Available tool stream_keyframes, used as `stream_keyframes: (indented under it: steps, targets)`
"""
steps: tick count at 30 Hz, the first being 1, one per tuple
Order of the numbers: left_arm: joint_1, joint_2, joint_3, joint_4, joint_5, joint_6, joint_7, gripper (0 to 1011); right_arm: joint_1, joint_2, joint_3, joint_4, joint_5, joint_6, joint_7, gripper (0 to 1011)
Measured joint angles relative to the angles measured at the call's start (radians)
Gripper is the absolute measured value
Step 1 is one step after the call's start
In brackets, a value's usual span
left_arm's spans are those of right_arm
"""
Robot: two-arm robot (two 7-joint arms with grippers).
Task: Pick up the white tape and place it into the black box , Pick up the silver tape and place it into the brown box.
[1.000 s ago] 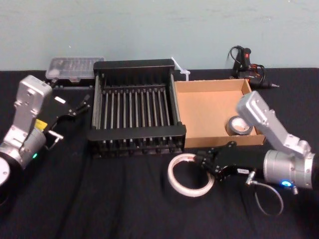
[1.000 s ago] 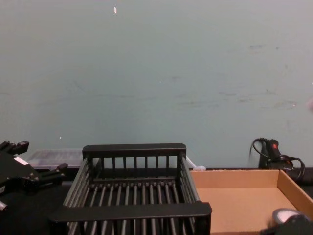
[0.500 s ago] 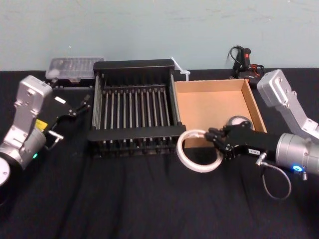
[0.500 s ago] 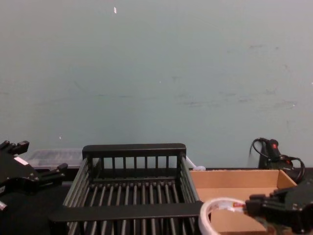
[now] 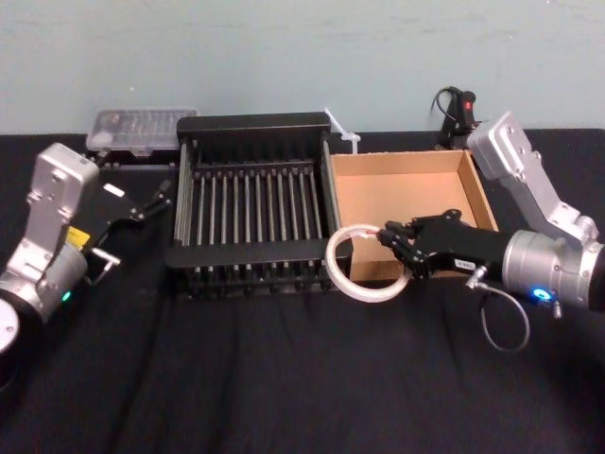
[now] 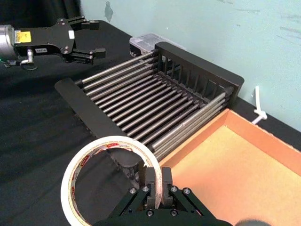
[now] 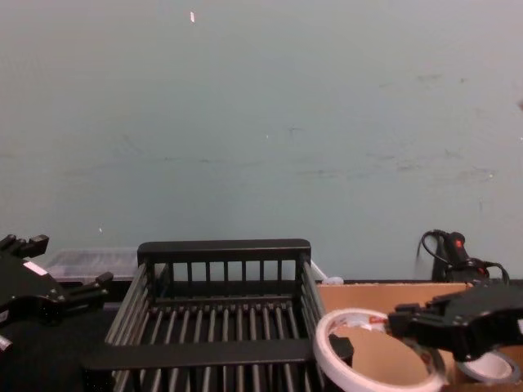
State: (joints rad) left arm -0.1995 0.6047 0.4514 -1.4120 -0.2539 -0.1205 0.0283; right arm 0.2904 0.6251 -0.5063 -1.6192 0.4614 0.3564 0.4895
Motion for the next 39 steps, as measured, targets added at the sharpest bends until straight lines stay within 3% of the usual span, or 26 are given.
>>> stream_keyframes:
  steps: [20,39]
  targets:
    - [0.000,0.000,0.000,0.000,0.000,0.000,0.000,1001,0.169,-0.119,-0.071,0.161,-0.060,0.013,0.029,92]
    - [0.000,0.000,0.000,0.000,0.000,0.000,0.000,1001,0.277,-0.220,-0.108,0.303,-0.114,-0.016,0.047,92]
